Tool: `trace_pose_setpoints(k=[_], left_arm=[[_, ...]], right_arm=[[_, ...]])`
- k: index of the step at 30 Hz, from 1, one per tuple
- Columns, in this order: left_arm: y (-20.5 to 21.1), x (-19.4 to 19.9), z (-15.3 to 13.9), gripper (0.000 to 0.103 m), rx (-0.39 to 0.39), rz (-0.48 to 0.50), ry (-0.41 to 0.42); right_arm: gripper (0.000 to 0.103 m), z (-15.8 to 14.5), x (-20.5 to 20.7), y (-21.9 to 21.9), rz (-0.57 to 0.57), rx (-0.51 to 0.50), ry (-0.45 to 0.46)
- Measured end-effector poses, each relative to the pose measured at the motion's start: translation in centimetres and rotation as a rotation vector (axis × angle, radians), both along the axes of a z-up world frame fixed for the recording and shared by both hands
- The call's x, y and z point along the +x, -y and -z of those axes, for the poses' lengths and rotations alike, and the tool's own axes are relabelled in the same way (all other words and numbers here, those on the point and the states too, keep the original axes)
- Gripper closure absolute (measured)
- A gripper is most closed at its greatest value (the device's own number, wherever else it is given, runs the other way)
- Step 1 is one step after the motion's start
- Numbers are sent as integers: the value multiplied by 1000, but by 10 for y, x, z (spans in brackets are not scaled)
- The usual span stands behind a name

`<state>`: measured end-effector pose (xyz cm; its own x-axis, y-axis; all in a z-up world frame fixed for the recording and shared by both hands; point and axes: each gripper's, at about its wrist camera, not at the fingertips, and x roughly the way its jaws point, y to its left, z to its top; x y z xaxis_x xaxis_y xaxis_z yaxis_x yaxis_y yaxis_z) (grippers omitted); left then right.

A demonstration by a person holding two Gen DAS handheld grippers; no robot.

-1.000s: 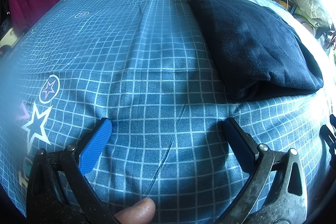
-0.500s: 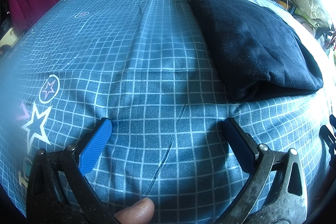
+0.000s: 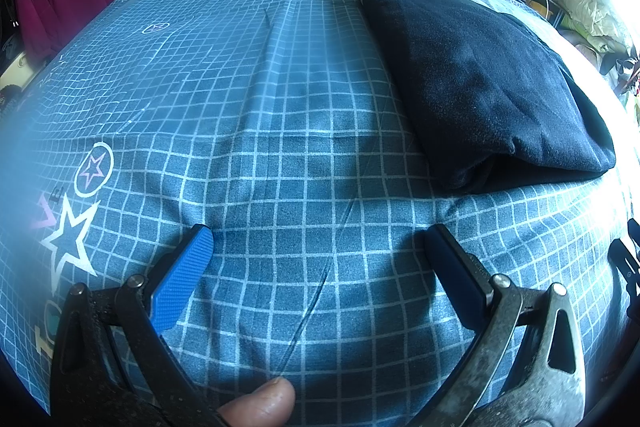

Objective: Fold small clothes

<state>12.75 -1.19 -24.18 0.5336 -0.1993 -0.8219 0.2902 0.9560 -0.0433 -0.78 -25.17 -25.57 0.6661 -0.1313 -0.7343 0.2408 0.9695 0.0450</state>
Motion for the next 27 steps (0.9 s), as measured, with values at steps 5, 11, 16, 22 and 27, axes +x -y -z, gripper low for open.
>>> trace_pose_setpoints(k=[5,11,16,22,27], left_arm=[[-1,0,0,0,-1,0,0],[-1,0,0,0,1,-1,1],[0,0,0,0,0,0,1],[-1,-1,0,0,1,0,0],[1,1,-1,0,12,0,-21]], right_arm=[[0,0,0,0,0,-1,0],[0,0,-1,0,1,0,1],[0,0,0,0,1,0,0],[0,0,0,0,1,0,1],[0,1,-1,0,1,1,0]])
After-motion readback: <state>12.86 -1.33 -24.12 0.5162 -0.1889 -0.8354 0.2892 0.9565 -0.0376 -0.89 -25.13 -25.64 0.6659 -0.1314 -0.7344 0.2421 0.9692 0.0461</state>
